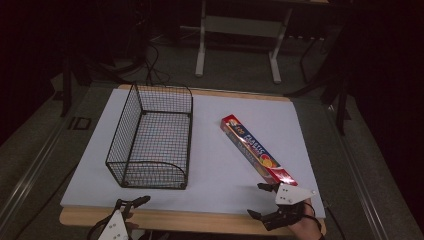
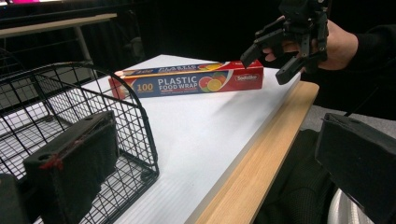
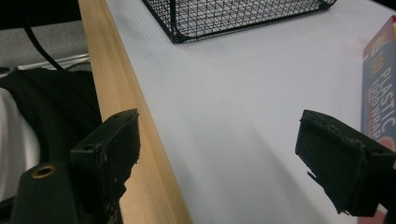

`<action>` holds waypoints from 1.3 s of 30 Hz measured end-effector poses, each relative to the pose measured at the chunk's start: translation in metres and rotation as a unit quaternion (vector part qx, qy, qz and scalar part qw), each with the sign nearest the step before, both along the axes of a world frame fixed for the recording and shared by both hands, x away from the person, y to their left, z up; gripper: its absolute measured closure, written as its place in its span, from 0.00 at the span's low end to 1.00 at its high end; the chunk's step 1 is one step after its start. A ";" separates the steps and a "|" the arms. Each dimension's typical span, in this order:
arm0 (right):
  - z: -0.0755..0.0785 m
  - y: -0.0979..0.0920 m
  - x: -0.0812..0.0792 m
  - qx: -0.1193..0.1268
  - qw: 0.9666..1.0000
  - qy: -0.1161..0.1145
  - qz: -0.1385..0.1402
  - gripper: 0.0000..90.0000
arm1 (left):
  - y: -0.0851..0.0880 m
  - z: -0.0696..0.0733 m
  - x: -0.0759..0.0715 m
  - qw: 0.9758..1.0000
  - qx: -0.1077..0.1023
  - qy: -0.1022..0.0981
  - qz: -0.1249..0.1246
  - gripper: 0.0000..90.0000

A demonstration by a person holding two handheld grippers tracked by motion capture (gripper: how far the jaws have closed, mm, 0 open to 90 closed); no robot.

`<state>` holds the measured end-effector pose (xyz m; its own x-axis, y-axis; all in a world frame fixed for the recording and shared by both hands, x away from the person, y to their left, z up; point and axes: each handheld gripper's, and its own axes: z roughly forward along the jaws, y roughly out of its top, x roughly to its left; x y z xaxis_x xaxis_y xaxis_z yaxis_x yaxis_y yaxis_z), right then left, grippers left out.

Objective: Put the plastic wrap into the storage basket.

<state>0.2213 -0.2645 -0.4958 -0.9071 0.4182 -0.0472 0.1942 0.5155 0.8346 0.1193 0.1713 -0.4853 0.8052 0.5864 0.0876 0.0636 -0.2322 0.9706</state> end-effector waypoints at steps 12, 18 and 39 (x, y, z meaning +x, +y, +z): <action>0.010 0.002 0.000 -0.002 0.999 -0.043 0.001 0.16 | 0.000 0.001 -0.001 1.000 -0.004 -0.002 0.000 0.00; 0.017 -0.001 0.009 0.007 0.999 -0.038 -0.027 0.15 | 0.001 0.001 -0.001 1.000 -0.004 -0.004 -0.001 0.00; 0.043 -0.021 0.050 -0.002 0.987 -0.015 -0.160 0.11 | 0.001 0.001 -0.001 1.000 -0.003 -0.002 -0.002 0.00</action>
